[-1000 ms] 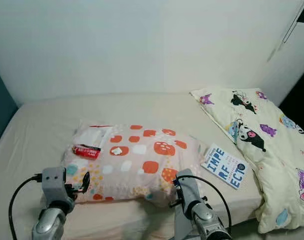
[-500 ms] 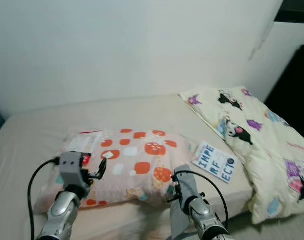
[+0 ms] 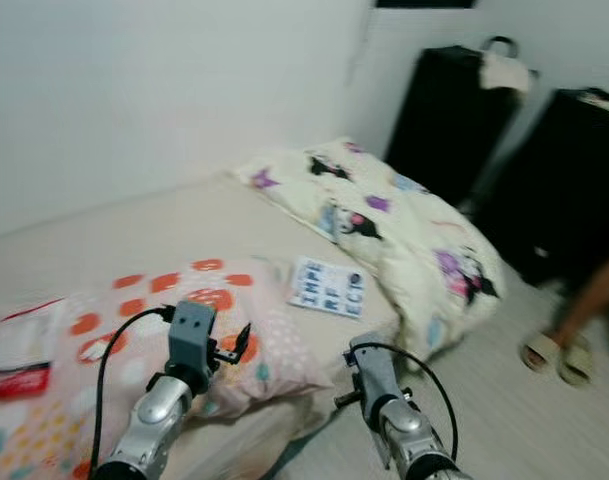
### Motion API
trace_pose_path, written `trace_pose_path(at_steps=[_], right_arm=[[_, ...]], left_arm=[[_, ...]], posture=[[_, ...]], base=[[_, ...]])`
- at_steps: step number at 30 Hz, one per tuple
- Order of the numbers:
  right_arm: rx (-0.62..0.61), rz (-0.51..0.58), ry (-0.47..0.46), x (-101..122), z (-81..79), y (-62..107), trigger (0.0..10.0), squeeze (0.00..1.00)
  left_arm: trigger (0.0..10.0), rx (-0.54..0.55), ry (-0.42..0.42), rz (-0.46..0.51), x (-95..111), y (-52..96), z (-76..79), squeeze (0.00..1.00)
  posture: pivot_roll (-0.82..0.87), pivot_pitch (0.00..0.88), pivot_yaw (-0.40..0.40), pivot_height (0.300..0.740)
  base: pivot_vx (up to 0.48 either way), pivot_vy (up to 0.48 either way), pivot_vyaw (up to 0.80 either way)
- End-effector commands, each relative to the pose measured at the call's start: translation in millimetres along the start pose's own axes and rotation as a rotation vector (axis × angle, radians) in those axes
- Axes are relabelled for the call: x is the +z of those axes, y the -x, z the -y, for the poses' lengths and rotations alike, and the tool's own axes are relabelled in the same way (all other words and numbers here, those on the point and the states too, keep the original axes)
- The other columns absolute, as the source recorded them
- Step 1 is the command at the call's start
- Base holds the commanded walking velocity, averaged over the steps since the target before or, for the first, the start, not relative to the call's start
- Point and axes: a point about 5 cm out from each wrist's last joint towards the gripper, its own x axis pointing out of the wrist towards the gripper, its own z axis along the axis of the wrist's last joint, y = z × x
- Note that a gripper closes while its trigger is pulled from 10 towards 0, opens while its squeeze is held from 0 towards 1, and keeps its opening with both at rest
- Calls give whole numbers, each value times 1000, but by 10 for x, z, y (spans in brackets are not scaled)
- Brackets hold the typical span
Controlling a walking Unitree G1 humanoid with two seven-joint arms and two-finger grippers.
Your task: Clean up the room
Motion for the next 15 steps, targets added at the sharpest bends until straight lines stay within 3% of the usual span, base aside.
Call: trace_pose_path(at_steps=[1, 5, 8, 11, 13, 15], right_arm=[[-13, -11, -2, -12, 48, 10, 10000, 0], [-18, -5, -8, -10, 53, 13, 10000, 0], [-14, 10, -8, 1, 52, 15, 10000, 0], [3, 34, -30, 17, 44, 18, 10000, 0], [4, 37, -31, 19, 44, 18, 10000, 0], [18, 38, -28, 19, 34, 18, 10000, 0]], left_arm=[[10000, -1, 10, -25, -35, 2, 28, 0], [10000, 11, 5, -32, -40, -8, 22, 0], [10000, 59, -13, -30, -19, -31, -31, 0], [10000, 179, -53, -50, 8, -66, -194, 0], [10000, 186, -52, -49, 12, -67, -205, 0], [10000, 233, -70, -51, 32, -74, -292, 0]], posture=[[88, 0, -114, 740], [80, 0, -113, 740], [73, 0, -108, 740], [66, 0, -102, 740], [66, 0, -102, 740], [60, 1, -99, 740]], base=[[0, 0, -763], [0, 0, -692], [0, 0, 0], [0, 0, 0], [0, 0, 0], [0, 0, 800]])
